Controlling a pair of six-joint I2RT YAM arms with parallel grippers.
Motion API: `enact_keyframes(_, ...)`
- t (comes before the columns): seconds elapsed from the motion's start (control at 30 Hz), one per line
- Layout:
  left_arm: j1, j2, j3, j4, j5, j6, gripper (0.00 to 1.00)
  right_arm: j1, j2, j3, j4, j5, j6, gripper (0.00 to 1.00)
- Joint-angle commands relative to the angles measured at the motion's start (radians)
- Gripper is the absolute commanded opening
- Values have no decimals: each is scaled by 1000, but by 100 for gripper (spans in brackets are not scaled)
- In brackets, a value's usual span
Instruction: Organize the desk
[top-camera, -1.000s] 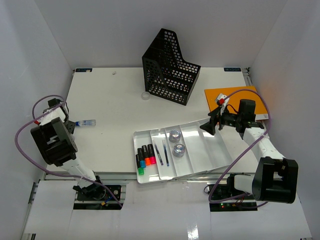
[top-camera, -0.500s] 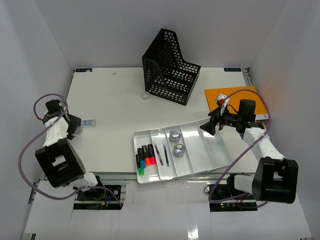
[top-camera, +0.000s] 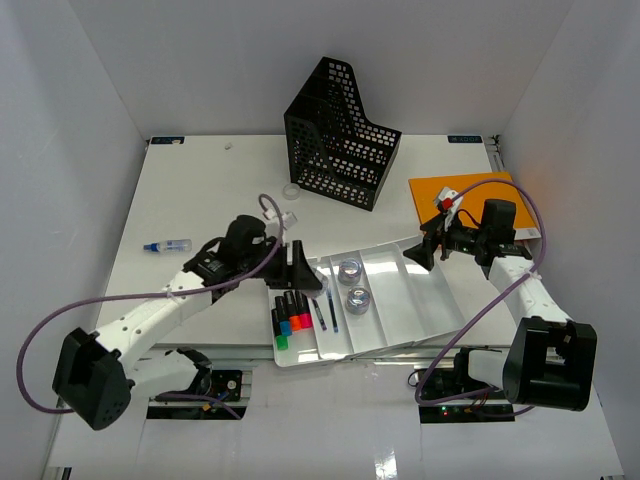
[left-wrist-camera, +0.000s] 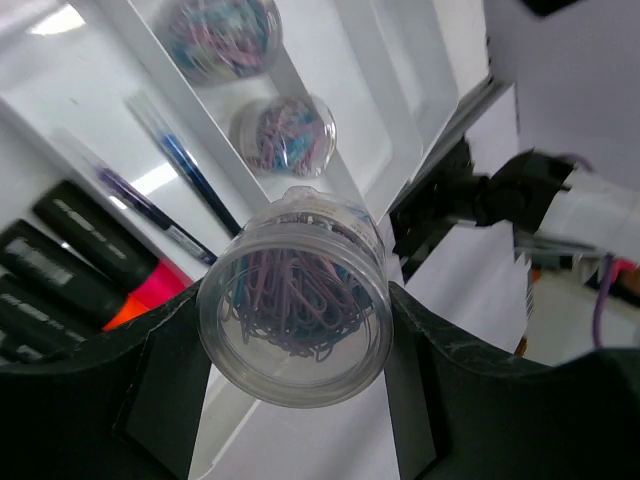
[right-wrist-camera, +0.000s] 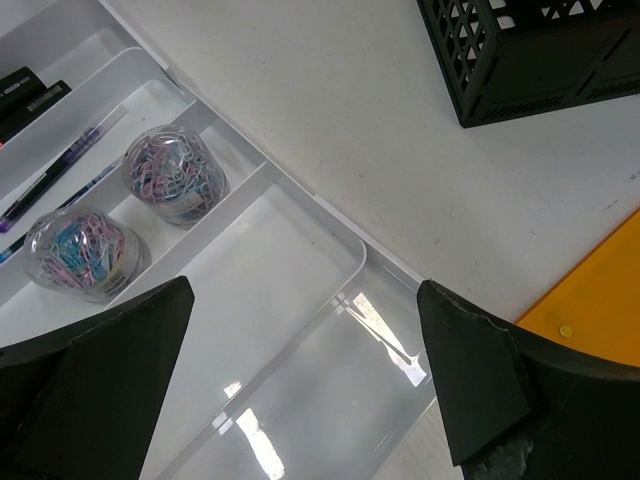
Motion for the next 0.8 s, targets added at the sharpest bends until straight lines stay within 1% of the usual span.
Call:
enact_keyframes(0.0, -204, 130, 43, 19, -110, 19, 0, -12, -24, 24, -10, -18, -16, 100)
enact_keyframes(0.07, -311, 218, 80, 11, -173, 16, 0, -17, -24, 24, -9, -19, -16, 100)
enact_keyframes(0.23, -458, 404, 189, -12, -335, 5, 1, -30, -22, 23, -11, -26, -16, 100)
enact_keyframes(0.37, -510, 503, 264, -28, -423, -13, 1, -32, -19, 24, -13, -30, -17, 100)
enact_keyframes(0.6, -586, 592, 378, -109, -617, -35, 4, -35, -21, 23, -13, -31, -17, 100)
enact_keyframes(0.67, -602, 606, 400, -128, -648, -35, 8, -36, -21, 23, -13, -34, -17, 100)
enact_keyframes(0.77, -620, 629, 422, -151, -674, -43, 26, -36, -19, 23, -14, -36, -17, 100)
